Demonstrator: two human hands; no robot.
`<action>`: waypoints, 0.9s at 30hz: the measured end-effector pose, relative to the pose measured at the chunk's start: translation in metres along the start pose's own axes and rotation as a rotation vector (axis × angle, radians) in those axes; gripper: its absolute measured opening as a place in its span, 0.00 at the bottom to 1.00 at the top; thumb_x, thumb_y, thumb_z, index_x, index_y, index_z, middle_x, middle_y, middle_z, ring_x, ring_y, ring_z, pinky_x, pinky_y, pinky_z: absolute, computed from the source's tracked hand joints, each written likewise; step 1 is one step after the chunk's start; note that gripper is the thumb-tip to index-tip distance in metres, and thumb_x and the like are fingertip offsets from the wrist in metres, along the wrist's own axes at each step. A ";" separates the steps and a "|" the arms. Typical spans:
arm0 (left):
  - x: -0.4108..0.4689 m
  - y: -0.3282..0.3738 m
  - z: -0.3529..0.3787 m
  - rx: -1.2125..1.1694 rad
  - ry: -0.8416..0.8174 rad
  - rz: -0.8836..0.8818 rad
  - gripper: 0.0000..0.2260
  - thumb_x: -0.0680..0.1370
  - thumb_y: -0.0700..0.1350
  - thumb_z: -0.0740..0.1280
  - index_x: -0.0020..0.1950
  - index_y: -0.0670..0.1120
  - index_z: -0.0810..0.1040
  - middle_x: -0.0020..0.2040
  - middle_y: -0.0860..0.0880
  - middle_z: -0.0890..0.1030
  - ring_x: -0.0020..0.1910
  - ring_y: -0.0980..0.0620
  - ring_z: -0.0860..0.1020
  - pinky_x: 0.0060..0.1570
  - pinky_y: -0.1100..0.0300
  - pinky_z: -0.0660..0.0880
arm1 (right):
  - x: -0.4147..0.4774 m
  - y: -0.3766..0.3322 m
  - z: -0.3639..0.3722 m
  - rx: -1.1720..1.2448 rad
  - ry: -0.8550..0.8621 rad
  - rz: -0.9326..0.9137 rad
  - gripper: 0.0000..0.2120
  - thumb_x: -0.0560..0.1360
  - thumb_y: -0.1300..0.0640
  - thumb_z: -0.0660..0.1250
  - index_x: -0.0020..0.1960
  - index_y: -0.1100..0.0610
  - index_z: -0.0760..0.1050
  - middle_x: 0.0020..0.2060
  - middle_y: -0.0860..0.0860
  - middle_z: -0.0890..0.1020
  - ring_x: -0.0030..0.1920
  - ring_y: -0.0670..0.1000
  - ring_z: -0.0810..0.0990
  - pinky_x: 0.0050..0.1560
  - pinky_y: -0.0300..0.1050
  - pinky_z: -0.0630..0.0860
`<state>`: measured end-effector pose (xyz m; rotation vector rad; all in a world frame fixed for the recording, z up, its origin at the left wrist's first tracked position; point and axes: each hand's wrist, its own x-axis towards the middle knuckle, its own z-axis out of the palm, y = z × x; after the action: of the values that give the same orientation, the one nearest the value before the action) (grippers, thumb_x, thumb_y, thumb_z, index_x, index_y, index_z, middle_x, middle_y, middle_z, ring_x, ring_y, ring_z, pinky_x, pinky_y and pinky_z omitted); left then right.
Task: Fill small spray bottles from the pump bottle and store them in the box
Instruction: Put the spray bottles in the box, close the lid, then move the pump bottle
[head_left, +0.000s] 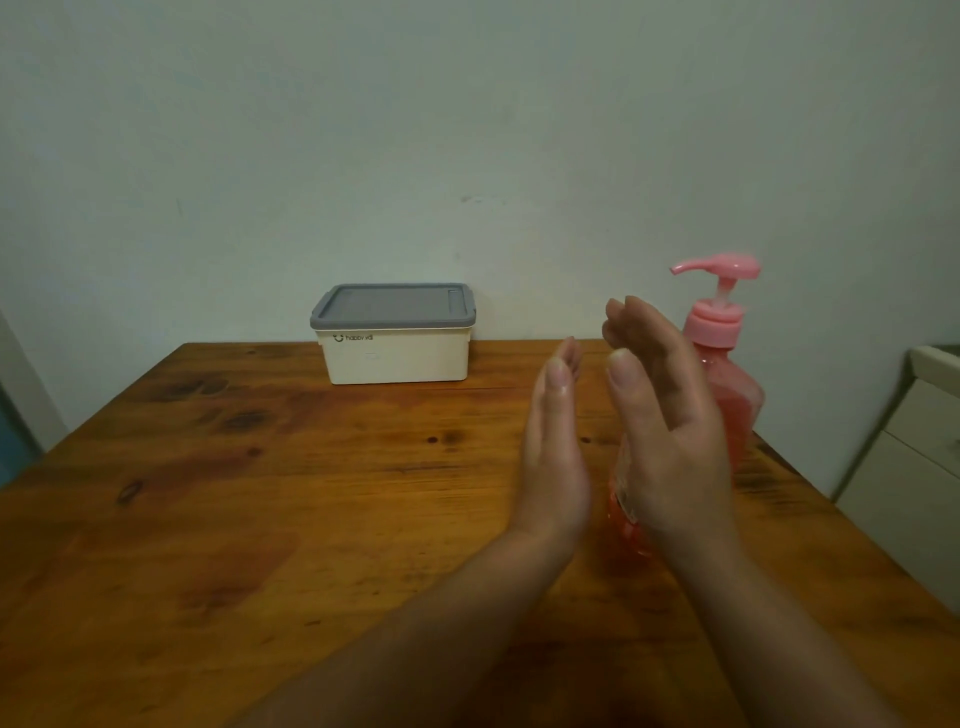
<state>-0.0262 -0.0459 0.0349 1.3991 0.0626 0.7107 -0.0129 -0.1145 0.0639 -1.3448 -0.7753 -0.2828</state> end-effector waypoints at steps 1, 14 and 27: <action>-0.001 -0.001 0.003 -0.004 -0.005 0.005 0.34 0.71 0.73 0.49 0.73 0.60 0.65 0.72 0.59 0.70 0.71 0.61 0.67 0.72 0.50 0.65 | -0.001 0.000 -0.004 0.009 0.011 -0.009 0.27 0.74 0.40 0.62 0.70 0.47 0.69 0.65 0.41 0.78 0.66 0.41 0.75 0.60 0.35 0.75; -0.007 -0.003 0.029 -0.053 -0.111 -0.103 0.31 0.74 0.64 0.50 0.76 0.56 0.62 0.68 0.58 0.71 0.58 0.73 0.68 0.44 0.84 0.68 | -0.008 0.004 -0.041 0.078 0.304 -0.090 0.20 0.76 0.37 0.64 0.60 0.49 0.76 0.51 0.49 0.85 0.50 0.51 0.84 0.46 0.40 0.79; -0.006 -0.011 0.038 -0.042 -0.089 -0.199 0.30 0.74 0.68 0.51 0.75 0.60 0.62 0.72 0.56 0.70 0.70 0.57 0.68 0.61 0.63 0.70 | 0.005 0.038 -0.064 0.045 0.595 0.254 0.18 0.83 0.43 0.52 0.60 0.50 0.77 0.44 0.44 0.79 0.44 0.37 0.78 0.43 0.33 0.73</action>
<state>-0.0094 -0.0825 0.0304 1.3614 0.1142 0.4818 0.0346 -0.1648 0.0364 -1.2098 -0.1114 -0.4326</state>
